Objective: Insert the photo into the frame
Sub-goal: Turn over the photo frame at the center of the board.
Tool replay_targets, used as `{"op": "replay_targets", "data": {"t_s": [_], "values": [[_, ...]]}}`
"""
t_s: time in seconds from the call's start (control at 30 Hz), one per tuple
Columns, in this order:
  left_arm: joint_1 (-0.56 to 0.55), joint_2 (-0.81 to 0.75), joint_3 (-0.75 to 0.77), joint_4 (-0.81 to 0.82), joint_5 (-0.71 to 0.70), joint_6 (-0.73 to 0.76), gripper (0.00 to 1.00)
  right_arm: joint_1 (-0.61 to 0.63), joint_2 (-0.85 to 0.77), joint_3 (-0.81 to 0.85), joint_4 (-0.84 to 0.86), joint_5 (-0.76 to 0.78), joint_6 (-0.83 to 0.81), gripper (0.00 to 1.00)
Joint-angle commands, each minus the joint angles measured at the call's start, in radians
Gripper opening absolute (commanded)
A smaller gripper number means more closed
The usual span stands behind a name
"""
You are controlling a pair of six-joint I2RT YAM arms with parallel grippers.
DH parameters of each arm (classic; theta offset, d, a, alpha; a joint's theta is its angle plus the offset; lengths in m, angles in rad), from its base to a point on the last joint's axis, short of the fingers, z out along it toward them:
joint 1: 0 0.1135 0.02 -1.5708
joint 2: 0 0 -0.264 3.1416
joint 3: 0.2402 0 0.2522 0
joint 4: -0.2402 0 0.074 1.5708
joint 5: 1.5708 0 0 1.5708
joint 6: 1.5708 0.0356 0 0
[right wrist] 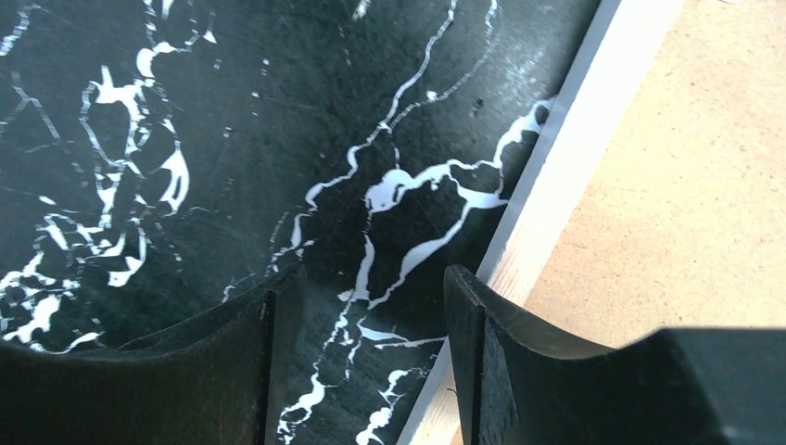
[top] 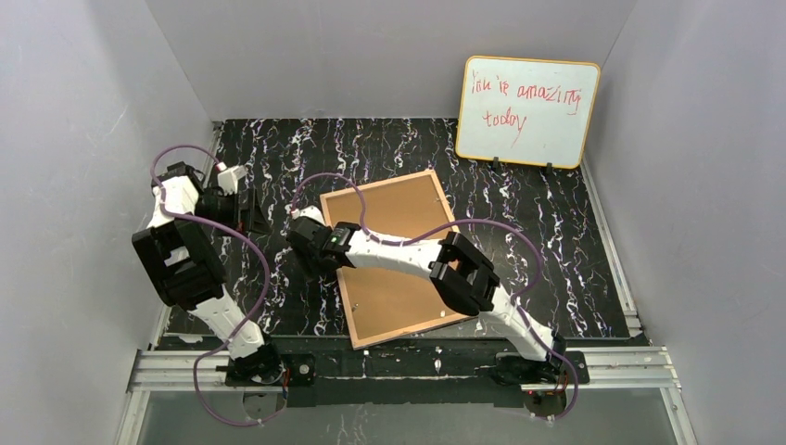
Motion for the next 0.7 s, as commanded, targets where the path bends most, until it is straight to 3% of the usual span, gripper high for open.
{"op": "replay_targets", "data": {"t_s": [0.0,0.2,0.37,0.67], "values": [[0.001,-0.033,-0.021,-0.013,-0.027,-0.010,0.98,0.025,-0.003,0.023,-0.113,0.163,-0.020,0.65],[0.000,-0.039,-0.041,-0.014,-0.033,-0.006,0.98,0.051,-0.035,0.074,-0.151,0.226,-0.031,0.64],[0.000,-0.041,-0.034,-0.012,-0.062,-0.023,0.98,0.050,-0.084,0.015,-0.133,0.276,-0.030,0.64],[0.002,-0.050,-0.034,0.044,-0.177,-0.059,0.98,0.037,-0.027,0.004,-0.149,0.291,-0.031,0.62]]}}
